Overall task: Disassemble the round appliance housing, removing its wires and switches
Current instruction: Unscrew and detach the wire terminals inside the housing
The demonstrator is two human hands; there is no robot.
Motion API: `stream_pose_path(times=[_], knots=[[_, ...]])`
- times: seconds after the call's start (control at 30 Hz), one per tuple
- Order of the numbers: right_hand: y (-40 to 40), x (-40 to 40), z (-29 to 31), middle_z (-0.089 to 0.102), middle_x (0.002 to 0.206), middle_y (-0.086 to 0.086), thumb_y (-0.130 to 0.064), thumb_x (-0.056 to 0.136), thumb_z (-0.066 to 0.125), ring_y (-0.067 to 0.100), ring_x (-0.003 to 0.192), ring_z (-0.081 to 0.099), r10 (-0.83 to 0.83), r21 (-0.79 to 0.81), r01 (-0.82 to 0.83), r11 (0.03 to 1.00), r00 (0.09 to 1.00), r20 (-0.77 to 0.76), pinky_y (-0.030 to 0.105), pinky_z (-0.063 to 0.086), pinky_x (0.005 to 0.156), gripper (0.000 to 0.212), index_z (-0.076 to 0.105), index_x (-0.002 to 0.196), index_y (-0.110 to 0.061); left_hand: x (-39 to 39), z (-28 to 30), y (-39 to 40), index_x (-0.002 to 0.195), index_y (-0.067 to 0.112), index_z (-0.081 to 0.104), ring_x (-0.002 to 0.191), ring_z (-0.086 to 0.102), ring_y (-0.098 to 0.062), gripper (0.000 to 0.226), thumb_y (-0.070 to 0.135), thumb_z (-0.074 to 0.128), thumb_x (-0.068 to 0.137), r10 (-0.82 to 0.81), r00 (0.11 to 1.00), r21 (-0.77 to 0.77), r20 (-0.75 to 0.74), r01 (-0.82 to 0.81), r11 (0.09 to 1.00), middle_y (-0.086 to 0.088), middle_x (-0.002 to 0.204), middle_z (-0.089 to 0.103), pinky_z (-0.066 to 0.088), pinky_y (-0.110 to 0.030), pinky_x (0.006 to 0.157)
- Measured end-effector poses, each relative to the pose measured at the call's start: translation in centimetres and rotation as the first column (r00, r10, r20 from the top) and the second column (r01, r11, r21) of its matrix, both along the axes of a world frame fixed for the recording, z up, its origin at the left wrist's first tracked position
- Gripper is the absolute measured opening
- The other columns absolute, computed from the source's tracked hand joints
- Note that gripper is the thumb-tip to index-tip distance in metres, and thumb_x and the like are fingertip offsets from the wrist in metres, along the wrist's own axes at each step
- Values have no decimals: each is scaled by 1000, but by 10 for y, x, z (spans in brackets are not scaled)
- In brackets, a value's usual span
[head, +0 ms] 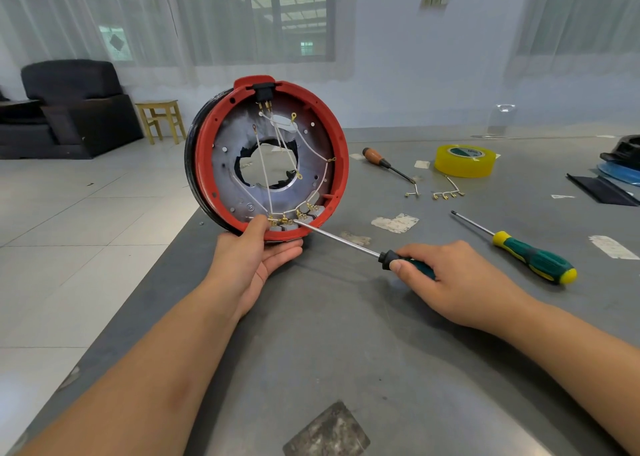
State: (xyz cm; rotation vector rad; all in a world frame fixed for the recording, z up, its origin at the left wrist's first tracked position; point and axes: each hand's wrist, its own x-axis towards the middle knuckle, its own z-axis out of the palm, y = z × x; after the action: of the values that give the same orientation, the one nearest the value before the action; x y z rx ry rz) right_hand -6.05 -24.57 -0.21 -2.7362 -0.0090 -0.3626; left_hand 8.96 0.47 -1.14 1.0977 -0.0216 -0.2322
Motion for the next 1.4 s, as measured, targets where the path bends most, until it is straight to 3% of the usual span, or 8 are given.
stream_pose_path(times=[0.27, 0.47, 0.57, 0.67, 0.87, 1.03, 1.23, 1.4], knots=[[-14, -3, 0, 65, 72, -6, -49, 99, 48, 13, 66, 60, -32, 195, -5, 981, 982, 188, 41, 52, 64, 24, 65, 110, -37, 0, 1, 0, 116, -11, 61, 90, 78, -43, 24, 7, 52, 102, 21, 1000, -14, 3, -21, 1000, -27, 100, 78, 66, -39, 67], [-28, 3, -3, 69, 79, -7, -46, 101, 48, 14, 75, 63, -338, 410, 202, 890, 894, 293, 37, 51, 70, 24, 64, 110, -30, 0, 0, 0, 117, -10, 61, 91, 78, -44, 24, 6, 51, 101, 22, 1000, -3, 16, -22, 1000, -28, 102, 77, 66, -40, 69], [-36, 4, -5, 68, 85, -3, -48, 101, 48, 22, 81, 62, -467, 306, 394, 867, 857, 217, 39, 52, 71, 31, 66, 113, -26, 0, -1, 0, 117, -9, 61, 93, 78, -45, 23, 6, 52, 101, 16, 999, 5, 28, -17, 1000, -27, 103, 77, 66, -41, 70], [-36, 7, -8, 61, 77, -3, -53, 99, 49, 24, 72, 52, -534, 31, 537, 843, 828, 173, 34, 43, 58, 32, 70, 102, -29, 1, -2, 0, 115, -7, 62, 93, 77, -45, 22, 7, 53, 100, 17, 999, 8, 38, -18, 1000, -28, 104, 77, 66, -42, 70], [-27, 23, -9, 64, 83, -3, -54, 101, 42, 26, 77, 59, -546, -272, 588, 762, 808, 220, 30, 38, 54, 40, 70, 93, -26, -1, -1, -1, 113, -2, 62, 91, 78, -45, 17, 7, 56, 100, 21, 998, 25, 51, -22, 999, -26, 102, 78, 66, -40, 68], [-26, 29, -15, 66, 92, -3, -54, 101, 42, 24, 88, 65, -496, -346, 561, 752, 827, 264, 29, 32, 53, 42, 73, 94, -26, -5, 1, -2, 113, 3, 59, 89, 78, -45, 13, 7, 57, 101, 23, 999, 44, 47, -26, 999, -29, 105, 76, 66, -42, 67], [-24, 29, -16, 64, 94, -4, -57, 100, 41, 19, 86, 63, -469, -384, 539, 749, 842, 267, 27, 30, 49, 42, 73, 102, -29, -6, 3, -3, 136, 2, 45, 88, 78, -45, 38, 8, 59, 101, 21, 1000, 42, 23, -22, 999, -32, 115, 71, 67, -46, 69], [-17, 25, -13, 66, 108, -1, -57, 96, 49, 26, 100, 60, -400, -470, 530, 706, 846, 353, 38, 46, 77, 42, 69, 115, -26, -7, 6, -2, 136, 6, 43, 87, 78, -45, 38, 8, 59, 101, 19, 1000, 31, 10, -20, 999, -31, 114, 71, 66, -45, 67]])
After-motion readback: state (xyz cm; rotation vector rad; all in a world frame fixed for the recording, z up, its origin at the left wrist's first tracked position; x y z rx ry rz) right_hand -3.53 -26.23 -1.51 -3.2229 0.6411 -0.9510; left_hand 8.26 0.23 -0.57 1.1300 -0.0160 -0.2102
